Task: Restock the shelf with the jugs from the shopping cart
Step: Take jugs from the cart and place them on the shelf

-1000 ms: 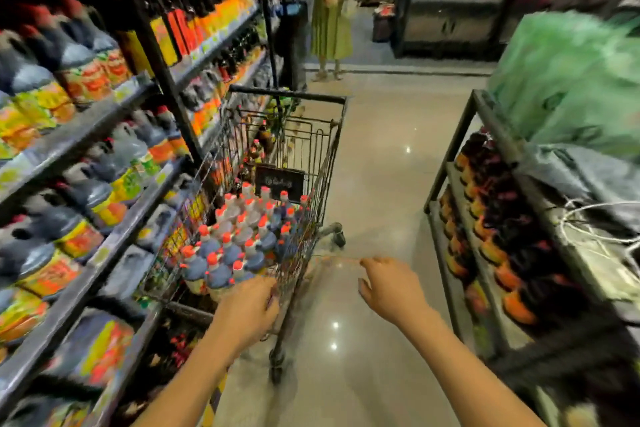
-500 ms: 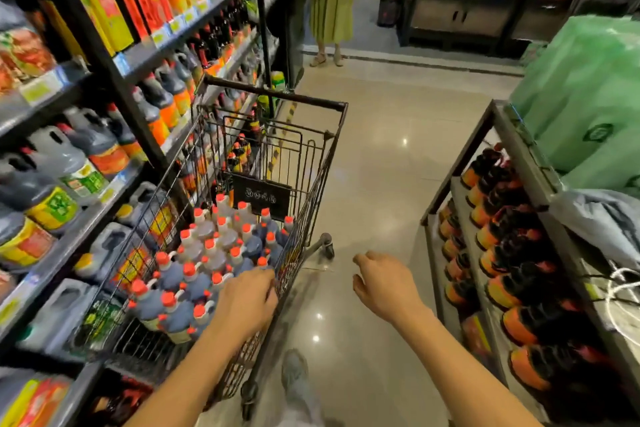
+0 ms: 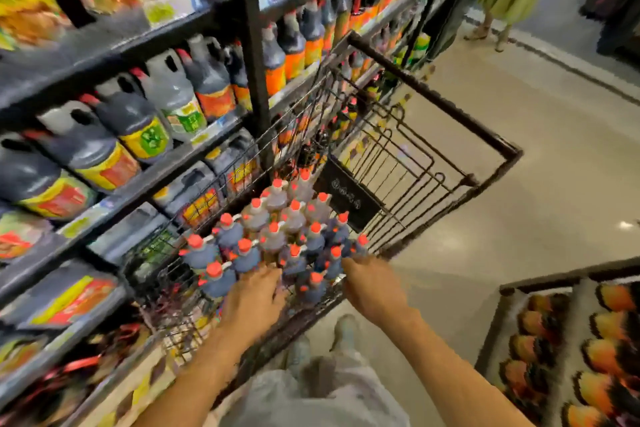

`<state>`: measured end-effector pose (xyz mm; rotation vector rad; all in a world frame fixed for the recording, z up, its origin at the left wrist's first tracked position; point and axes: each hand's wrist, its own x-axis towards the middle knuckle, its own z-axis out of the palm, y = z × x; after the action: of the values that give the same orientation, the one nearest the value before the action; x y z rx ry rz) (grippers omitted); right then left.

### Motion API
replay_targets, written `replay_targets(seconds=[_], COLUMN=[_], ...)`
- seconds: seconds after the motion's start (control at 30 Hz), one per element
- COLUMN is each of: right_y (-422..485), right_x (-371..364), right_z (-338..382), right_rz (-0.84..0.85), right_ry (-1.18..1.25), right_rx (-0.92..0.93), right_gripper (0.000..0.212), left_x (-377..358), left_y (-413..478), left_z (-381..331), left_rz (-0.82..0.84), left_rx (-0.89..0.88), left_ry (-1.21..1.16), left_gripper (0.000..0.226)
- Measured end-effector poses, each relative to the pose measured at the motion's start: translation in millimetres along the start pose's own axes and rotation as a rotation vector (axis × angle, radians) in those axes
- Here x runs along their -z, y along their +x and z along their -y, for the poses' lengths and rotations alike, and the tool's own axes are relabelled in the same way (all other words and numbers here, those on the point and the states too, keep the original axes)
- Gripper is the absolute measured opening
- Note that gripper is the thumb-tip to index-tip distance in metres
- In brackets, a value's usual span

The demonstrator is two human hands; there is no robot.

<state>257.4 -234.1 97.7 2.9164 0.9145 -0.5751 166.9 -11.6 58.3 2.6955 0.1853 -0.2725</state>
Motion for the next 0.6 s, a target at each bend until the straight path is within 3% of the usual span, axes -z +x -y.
replay_targets(seconds=[0.13,0.3,0.47,0.6], right_y=[66.5,119.6,149.9,165.2], right_x=[-26.1,-67.5,-105.6,-125.0], right_z=[4.7,13.6,12.6,8.1], right_rz=[0.138,0.328,0.490,0.532], right_ry=[-0.032,-0.075,-0.275,-0.314], right_rx=[0.193,0.409,0.575,0.602], right_gripper=[0.018,0.027,0.036,0.039], left_x=[-15.1,-42.8,-67.8,-85.2], left_y=[-11.6,-18.7,-18.1,-23.5], left_z=[13.4,7.7,-4.7,-9.0], left_rz=[0.024,0.167,0.219,0.180], left_rx=[0.197,0.525,0.684,0.770], left_ry=[-0.080,-0.217,-0.245,-0.400], left_gripper=[0.016,0.023,0.039,0.051])
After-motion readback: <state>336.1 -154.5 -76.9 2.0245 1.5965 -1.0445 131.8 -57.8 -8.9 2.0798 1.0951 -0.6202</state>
